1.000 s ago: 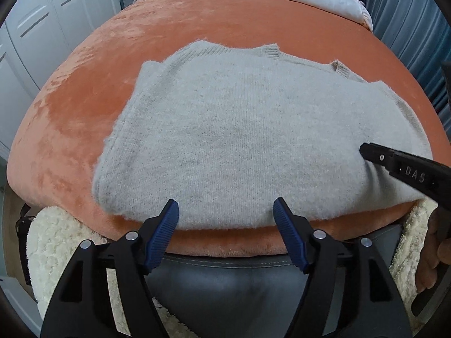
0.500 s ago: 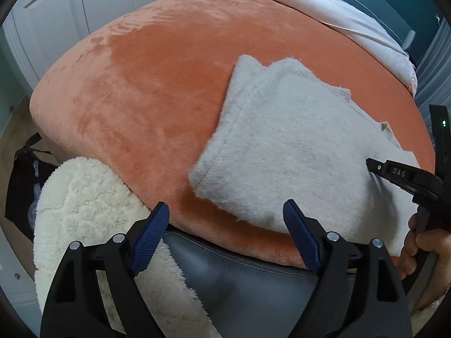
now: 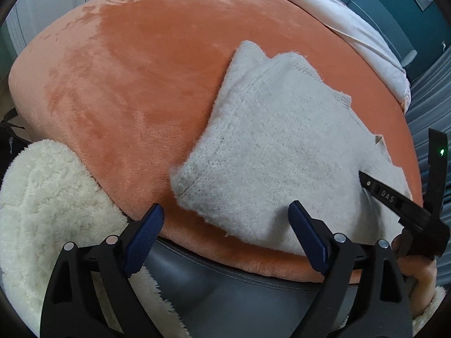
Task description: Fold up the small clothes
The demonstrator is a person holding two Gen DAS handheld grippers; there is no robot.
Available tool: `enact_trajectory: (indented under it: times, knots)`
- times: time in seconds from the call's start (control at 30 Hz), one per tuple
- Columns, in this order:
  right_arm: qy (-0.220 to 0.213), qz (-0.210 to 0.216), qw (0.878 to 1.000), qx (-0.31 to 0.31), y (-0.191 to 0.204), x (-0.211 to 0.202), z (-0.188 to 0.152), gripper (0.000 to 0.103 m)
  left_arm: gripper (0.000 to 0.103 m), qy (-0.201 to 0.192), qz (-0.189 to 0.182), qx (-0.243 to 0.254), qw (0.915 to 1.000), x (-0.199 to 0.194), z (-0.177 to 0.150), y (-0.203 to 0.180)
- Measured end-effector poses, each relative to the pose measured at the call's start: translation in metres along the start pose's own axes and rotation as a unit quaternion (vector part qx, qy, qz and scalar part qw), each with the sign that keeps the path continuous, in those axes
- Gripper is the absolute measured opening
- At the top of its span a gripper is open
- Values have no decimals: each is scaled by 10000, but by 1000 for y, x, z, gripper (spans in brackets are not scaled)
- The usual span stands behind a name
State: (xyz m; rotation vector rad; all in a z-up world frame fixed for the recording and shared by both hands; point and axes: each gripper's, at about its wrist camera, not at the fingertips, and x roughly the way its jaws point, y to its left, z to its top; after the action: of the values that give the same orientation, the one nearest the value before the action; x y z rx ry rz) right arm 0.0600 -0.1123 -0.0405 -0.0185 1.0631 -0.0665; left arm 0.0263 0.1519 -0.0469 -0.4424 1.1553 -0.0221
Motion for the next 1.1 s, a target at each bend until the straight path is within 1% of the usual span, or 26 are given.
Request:
enact_trajectory:
  times: [0.1,0.17,0.2,0.23,0.27,0.3,0.33,0.4,0.53,0.63,0.67,0.73,0.77,0.8,0.83,0.9,0.93,0.97,1.0,1.03,1.07,1.1]
  knots:
    - [-34,-7,10000,-2,0,0,-1,12,89,-64,-485,-522,9974,2,5,10]
    - [-52,25,10000,20,-1,0,-1,12,88,-90,-678,-774,9947,6,9,15]
    - [-65,46,10000,35,-2,0,-2,12,75,-114,-707,-798,9942,7,10,17]
    - [-79,63,9999,49,-2,0,-2,12,48,-67,-745,-691,9948,10,13,16]
    - [-93,81,9999,64,-3,0,-2,12,44,1,-715,-593,9957,12,14,14]
    - [-103,94,9999,79,-3,0,-2,12,32,-2,-752,-562,9956,12,15,13]
    - [-116,109,9998,93,-3,0,-3,12,24,-30,-875,-561,9946,10,16,12]
    - [-142,143,9997,115,-3,0,-4,12,19,-96,-894,-465,9949,2,17,5]
    - [-186,308,9992,189,-8,-1,-5,12,14,-525,-962,86,9939,-34,23,-27]
    - [-177,507,9983,239,-14,0,-5,12,11,-792,-1191,591,9880,-65,29,-71]
    - [-162,645,9974,276,-18,-2,-4,12,11,-847,-1254,746,9857,-72,29,-84]
    - [-143,1050,9929,540,-34,-11,-1,12,11,-944,-1406,1147,9789,-85,28,-118]
    - [-182,1388,9862,888,-51,-21,-2,13,11,-996,-1480,1393,9741,-92,25,-137]
    - [-302,1639,9789,1180,-68,-32,-5,14,11,-1039,-1542,1659,9684,-98,20,-157]
    - [-445,1796,9723,1429,-88,-44,-10,16,11,-1062,-1598,1934,9622,-103,14,-177]
    - [-758,1823,9631,1828,-131,-70,-24,22,10,-1033,-1723,2397,9498,-105,1,-212]
    - [-907,1769,9588,2031,-154,-83,-34,28,10,-1005,-1762,2625,9434,-103,-7,-231]
    - [-1027,1707,9547,2208,-177,-95,-45,30,11,-947,-1795,2872,9361,-97,-19,-253]
    - [-1135,1630,9511,2364,-198,-106,-56,30,11,-872,-1821,3045,9309,-91,-28,-267]
    - [-1218,1531,9483,2500,-216,-117,-67,31,11,-701,-1852,3229,9255,-80,-42,-286]
    - [-1283,1442,9460,2603,-232,-125,-79,33,11,-547,-1853,3373,9214,-69,-53,-297]
    - [-1319,1380,9445,2672,-244,-132,-89,34,12,-421,-1789,3521,9177,-54,-67,-310]
